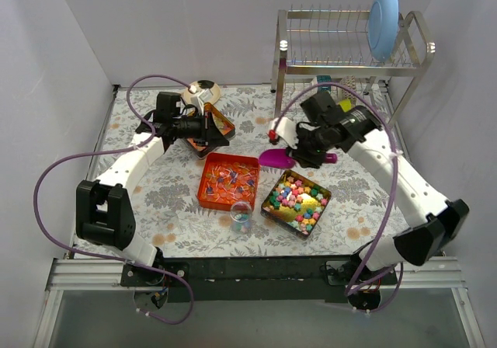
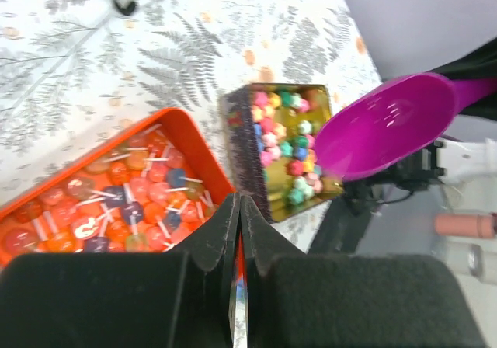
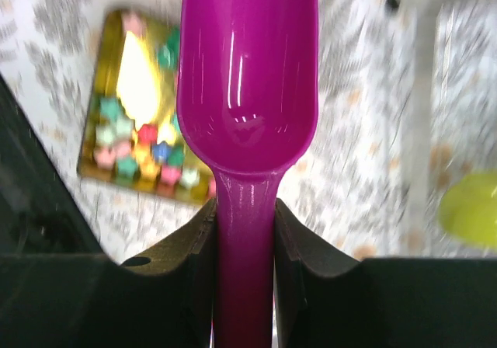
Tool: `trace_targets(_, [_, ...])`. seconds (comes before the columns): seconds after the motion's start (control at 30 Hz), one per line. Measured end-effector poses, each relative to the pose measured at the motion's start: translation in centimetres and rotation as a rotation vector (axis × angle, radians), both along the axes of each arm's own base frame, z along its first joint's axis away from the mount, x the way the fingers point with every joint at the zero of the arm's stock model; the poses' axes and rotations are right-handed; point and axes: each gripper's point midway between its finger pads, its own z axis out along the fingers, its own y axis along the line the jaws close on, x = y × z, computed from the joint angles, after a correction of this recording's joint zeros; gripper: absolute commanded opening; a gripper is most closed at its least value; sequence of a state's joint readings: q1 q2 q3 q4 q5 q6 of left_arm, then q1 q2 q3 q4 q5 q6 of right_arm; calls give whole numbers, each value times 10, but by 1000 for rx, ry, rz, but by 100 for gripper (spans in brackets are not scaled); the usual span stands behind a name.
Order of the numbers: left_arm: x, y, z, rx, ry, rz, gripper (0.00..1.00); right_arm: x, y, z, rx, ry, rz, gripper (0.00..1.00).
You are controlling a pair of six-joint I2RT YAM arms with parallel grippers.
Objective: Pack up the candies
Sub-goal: Scoop the fake candies from the storage box.
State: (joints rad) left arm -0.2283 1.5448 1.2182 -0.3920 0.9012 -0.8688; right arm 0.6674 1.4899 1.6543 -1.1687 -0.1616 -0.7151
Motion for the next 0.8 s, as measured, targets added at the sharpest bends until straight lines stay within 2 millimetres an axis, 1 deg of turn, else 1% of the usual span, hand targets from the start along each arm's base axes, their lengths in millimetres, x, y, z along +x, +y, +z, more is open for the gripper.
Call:
trace_targets(0.1, [4, 5, -13, 42, -2, 32, 0, -15, -50, -13, -74, 25, -68, 1])
trace_targets(0.13, [3, 7, -21, 57, 11, 43, 0, -20, -62, -18, -105, 38, -79, 1])
trace_targets(0.2, [-2, 11, -41, 89, 53, 61, 0, -29, -77, -26, -151, 56, -92, 1])
trace_targets(0.33, [-21, 14, -83, 136, 173, 78, 0, -41, -95, -38, -217, 65, -112, 1])
trace_targets(0.43, [-32, 11, -102, 163, 228, 71, 0, -49, -109, -46, -262, 62, -118, 1])
trace_targets(0.53, [-41, 4, -111, 186, 244, 49, 0, -55, -124, -55, -330, 59, -98, 1])
trace_targets(0.67, [-49, -6, -114, 202, 234, 16, 0, -54, -137, -63, -414, 44, -51, 1])
trace_targets(0.8, [-61, -9, -124, 215, 255, -4, 0, -52, -146, -69, -477, 31, 7, 1])
